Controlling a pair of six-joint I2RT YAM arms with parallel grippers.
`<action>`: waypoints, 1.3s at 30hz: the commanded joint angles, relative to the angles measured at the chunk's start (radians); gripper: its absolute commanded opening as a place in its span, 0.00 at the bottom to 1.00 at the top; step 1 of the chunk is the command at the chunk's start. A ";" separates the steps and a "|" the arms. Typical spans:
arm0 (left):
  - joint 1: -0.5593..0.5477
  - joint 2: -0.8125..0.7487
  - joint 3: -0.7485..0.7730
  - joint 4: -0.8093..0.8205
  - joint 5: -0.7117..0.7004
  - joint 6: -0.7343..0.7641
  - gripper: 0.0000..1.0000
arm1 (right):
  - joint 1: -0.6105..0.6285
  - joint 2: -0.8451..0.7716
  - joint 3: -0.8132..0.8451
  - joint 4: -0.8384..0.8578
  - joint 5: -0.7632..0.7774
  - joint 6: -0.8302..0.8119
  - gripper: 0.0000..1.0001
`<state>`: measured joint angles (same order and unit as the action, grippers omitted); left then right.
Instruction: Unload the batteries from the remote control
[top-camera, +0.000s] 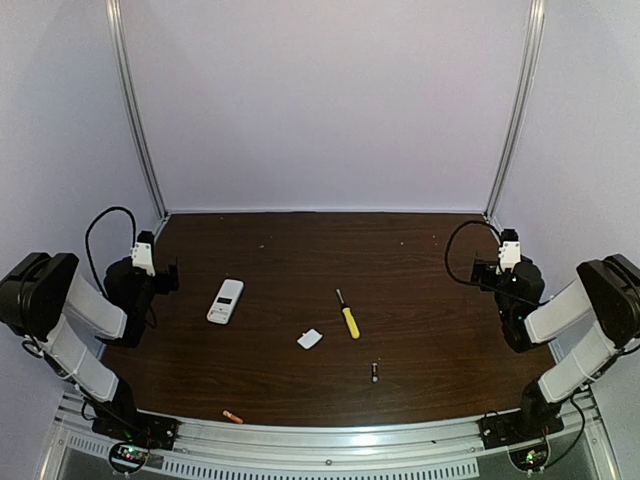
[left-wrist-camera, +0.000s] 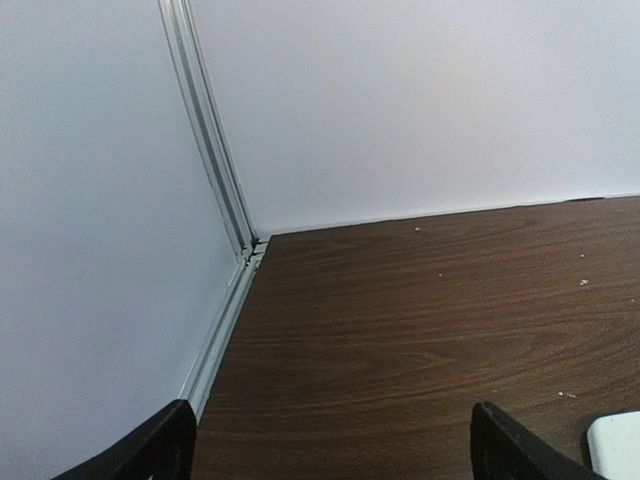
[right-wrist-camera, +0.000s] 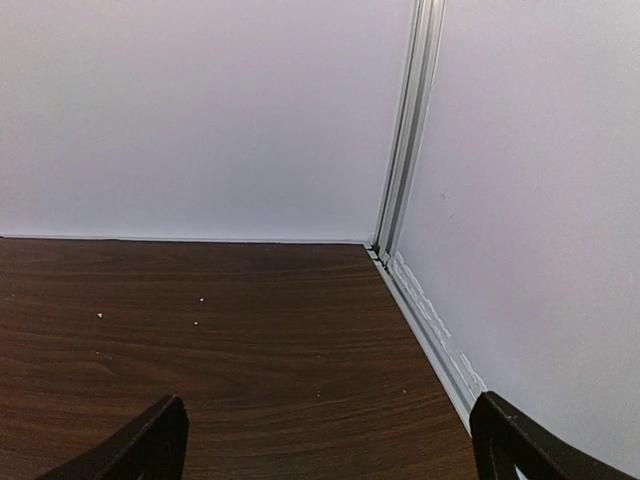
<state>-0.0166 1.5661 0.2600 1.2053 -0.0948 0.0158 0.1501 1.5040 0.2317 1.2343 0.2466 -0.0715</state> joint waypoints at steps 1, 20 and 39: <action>0.007 0.003 0.015 0.011 0.030 -0.011 0.97 | -0.056 0.049 0.036 -0.016 -0.119 0.047 1.00; 0.007 0.001 0.010 0.020 0.025 -0.011 0.98 | -0.061 0.050 0.037 -0.015 -0.097 0.058 1.00; 0.007 0.002 0.010 0.020 0.026 -0.012 0.97 | -0.060 0.052 0.037 -0.017 -0.097 0.056 1.00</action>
<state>-0.0166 1.5661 0.2600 1.2015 -0.0814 0.0132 0.0948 1.5478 0.2581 1.2098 0.1566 -0.0265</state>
